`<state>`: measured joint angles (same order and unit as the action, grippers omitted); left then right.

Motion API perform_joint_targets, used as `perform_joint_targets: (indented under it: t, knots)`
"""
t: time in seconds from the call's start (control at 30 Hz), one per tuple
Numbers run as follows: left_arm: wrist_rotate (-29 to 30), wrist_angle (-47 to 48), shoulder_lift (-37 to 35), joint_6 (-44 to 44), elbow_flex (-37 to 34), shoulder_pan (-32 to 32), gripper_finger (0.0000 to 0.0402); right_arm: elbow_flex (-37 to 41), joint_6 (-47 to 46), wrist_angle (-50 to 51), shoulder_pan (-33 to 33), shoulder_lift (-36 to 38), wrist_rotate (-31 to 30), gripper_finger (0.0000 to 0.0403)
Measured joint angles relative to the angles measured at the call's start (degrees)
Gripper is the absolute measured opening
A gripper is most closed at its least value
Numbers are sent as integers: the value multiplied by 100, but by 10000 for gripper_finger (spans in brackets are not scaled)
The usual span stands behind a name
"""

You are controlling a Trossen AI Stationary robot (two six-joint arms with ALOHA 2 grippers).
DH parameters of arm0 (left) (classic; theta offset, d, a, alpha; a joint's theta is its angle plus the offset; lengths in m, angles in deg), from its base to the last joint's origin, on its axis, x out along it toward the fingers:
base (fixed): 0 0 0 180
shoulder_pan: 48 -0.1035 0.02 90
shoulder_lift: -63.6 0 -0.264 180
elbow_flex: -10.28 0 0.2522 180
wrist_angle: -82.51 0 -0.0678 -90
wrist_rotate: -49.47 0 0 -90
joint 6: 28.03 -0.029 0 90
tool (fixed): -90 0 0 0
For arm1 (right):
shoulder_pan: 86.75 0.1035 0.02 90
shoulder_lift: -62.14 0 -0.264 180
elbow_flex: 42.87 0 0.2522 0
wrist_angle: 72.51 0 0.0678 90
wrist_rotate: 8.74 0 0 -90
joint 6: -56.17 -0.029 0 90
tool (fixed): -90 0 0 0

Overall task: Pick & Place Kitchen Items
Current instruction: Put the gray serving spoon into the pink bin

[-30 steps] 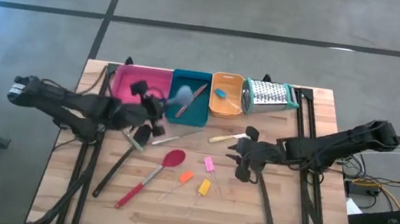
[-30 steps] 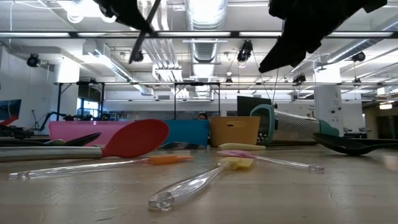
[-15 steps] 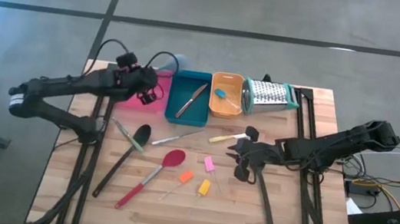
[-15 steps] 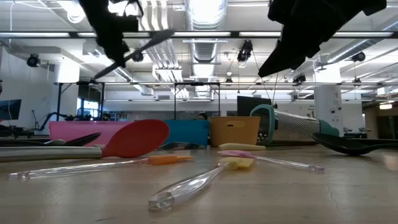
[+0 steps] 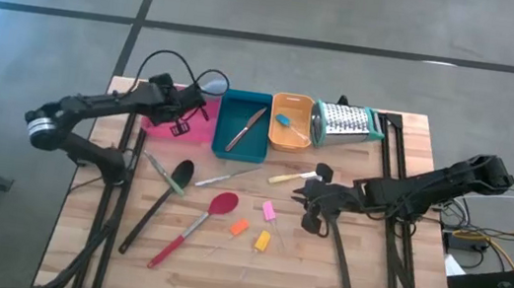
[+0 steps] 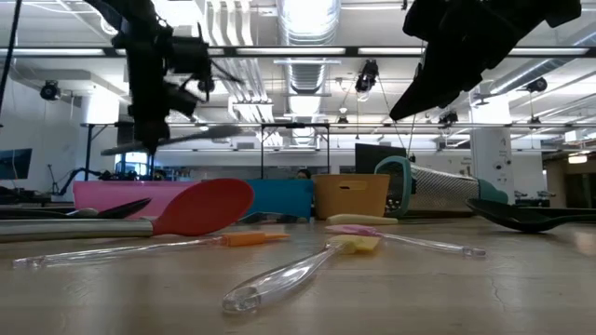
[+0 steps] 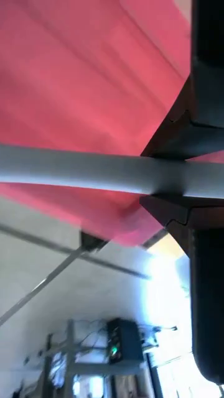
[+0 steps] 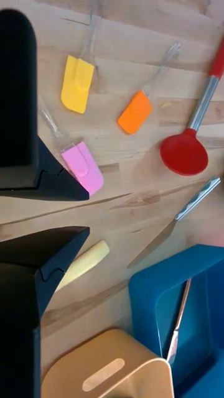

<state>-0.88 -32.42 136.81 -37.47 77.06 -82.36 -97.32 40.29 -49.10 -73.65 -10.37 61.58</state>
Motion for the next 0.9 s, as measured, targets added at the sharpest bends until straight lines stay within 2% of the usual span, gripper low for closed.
perform_joint_targets:
  t: [0.23, 0.5, 0.9]
  knots:
    - [-562, -652, 444, 3, -387, -345, 77, 4, -2, -146, 0, 0, 0, 79]
    - [-565, -737, 920, 47, -398, -655, 77, 9, 0, -153, 0, 0, 0, 83]
    - [-722, -724, 1227, 197, -398, -758, 77, 22, 85, -153, 0, 0, 0, 63]
